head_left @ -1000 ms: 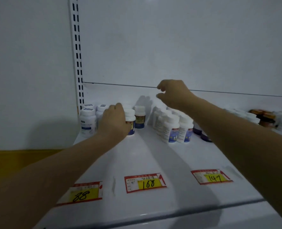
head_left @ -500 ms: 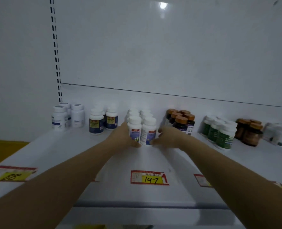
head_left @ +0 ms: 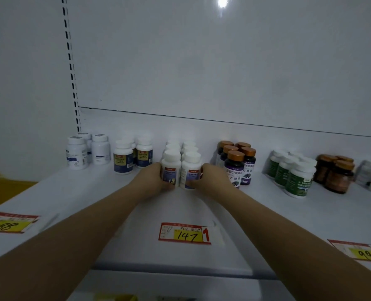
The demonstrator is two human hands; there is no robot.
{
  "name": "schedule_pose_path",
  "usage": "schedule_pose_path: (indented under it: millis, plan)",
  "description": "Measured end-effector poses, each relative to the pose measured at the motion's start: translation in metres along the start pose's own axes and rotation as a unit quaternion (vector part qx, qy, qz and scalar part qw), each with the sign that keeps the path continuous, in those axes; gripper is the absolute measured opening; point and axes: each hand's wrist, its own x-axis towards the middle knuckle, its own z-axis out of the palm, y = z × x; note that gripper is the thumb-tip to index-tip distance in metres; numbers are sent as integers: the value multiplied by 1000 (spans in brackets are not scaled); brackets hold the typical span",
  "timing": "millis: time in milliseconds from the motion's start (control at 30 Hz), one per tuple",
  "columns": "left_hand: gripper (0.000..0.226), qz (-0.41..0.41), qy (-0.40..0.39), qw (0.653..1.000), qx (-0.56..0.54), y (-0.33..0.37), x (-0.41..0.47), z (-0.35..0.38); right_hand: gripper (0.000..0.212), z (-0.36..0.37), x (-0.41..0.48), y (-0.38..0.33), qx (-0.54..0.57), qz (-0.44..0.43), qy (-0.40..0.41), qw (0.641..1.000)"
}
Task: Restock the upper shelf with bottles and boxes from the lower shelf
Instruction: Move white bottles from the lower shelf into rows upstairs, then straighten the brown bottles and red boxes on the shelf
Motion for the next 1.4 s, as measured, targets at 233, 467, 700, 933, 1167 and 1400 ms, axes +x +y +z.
schedule_pose_path:
  millis: [233, 467, 700, 933, 1167, 1400]
  plan:
    - [49, 20, -19, 999, 20, -2, 4, -1, 40, 3, 2, -1, 21, 16, -14, 1000]
    - [20, 40, 3, 999, 15, -7, 3, 3, 30, -3, -11, -10, -20, 13, -44, 999]
    - [43, 71, 112, 982, 132, 27, -30, 1, 42, -60, -28, 15, -88, 47, -151, 984]
    - [73, -4, -59, 998, 23, 112, -44, 41, 46, -99, -43, 79, -80, 92, -146, 982]
    - [113, -103, -81, 990, -44, 134, -9, 75, 66, -98, -25, 123, -53, 55, -73, 994]
    - [85, -85, -84, 986, -114, 131, 9, 96, 49, -79, -4, 129, -66, 17, -98, 993]
